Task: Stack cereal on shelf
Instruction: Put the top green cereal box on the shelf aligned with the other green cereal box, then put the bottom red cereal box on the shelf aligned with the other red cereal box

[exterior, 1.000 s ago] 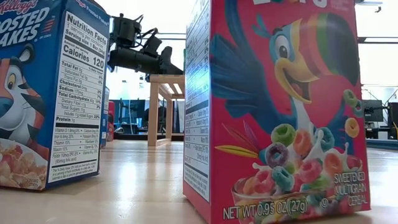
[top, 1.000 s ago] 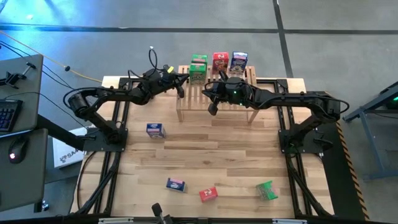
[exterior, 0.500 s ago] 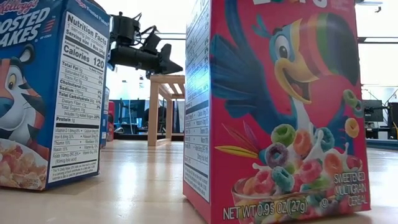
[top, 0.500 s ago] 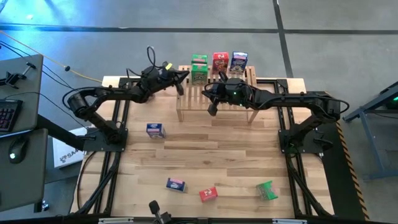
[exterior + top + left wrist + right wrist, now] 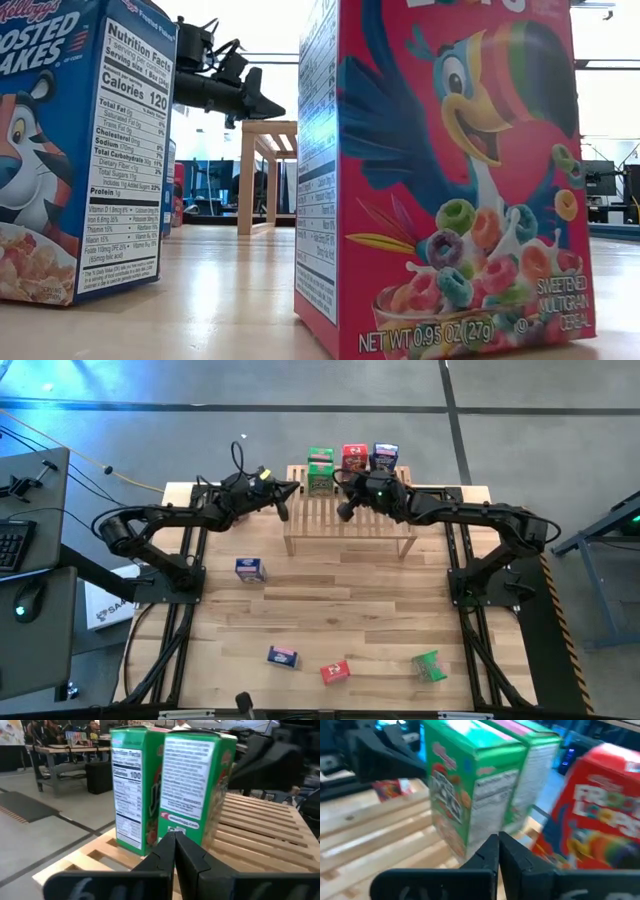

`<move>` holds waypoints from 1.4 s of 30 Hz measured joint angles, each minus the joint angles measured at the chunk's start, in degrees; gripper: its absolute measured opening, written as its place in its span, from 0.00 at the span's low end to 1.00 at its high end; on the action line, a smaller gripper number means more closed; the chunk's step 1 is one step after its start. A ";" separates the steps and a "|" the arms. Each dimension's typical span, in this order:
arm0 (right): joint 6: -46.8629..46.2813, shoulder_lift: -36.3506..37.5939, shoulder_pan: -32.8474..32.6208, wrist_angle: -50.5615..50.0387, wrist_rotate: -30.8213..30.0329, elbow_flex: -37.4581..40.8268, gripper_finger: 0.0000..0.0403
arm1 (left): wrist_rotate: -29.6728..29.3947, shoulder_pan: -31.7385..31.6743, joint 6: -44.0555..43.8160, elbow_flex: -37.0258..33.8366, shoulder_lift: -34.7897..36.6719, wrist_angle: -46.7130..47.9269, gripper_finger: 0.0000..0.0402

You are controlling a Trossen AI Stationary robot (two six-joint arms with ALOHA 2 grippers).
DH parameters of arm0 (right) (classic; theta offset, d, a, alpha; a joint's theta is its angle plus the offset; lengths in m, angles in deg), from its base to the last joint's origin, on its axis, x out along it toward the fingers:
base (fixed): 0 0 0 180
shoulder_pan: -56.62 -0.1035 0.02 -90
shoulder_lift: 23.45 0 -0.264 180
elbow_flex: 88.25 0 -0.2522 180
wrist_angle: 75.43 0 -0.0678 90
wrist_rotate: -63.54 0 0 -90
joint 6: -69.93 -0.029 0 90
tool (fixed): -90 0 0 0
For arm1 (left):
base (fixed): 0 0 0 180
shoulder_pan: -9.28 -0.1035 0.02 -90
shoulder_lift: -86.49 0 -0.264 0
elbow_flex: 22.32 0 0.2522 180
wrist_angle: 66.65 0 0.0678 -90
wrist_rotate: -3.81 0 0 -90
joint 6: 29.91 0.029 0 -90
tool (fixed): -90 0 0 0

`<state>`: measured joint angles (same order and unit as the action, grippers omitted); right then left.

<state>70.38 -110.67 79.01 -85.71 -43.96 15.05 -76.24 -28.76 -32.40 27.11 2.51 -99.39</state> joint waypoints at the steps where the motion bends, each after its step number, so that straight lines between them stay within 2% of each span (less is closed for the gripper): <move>1: 0.00 -0.32 0.38 0.65 1.83 0.00 0.00 | 0.02 0.02 0.05 0.10 -0.08 -0.01 0.00; 4: -0.03 -1.78 0.88 4.33 5.27 0.02 0.00 | 0.02 0.01 0.10 0.58 -0.10 -0.17 0.00; 19: -0.46 -3.12 1.71 7.17 5.33 0.02 0.00 | 0.00 0.00 1.45 2.22 -0.12 0.26 0.00; 27: 2.55 2.02 -0.18 5.29 6.69 0.02 0.00 | 4.43 -1.44 -0.32 -3.88 4.01 -4.77 0.00; 32: 2.26 7.21 -6.62 -3.75 9.53 0.00 0.00 | 5.38 -0.43 1.17 -8.04 8.24 -4.77 0.00; 37: -1.97 8.59 -17.99 -13.57 7.93 0.00 0.01 | 5.62 0.24 2.84 -10.70 11.42 -4.53 0.00; 42: -9.13 8.44 -30.26 -17.95 6.49 0.00 0.12 | 5.62 0.24 1.40 -12.48 12.50 -4.35 0.00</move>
<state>61.25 -102.23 48.75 -103.65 -37.47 15.05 -70.62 -28.52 -31.01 14.63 15.01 -103.74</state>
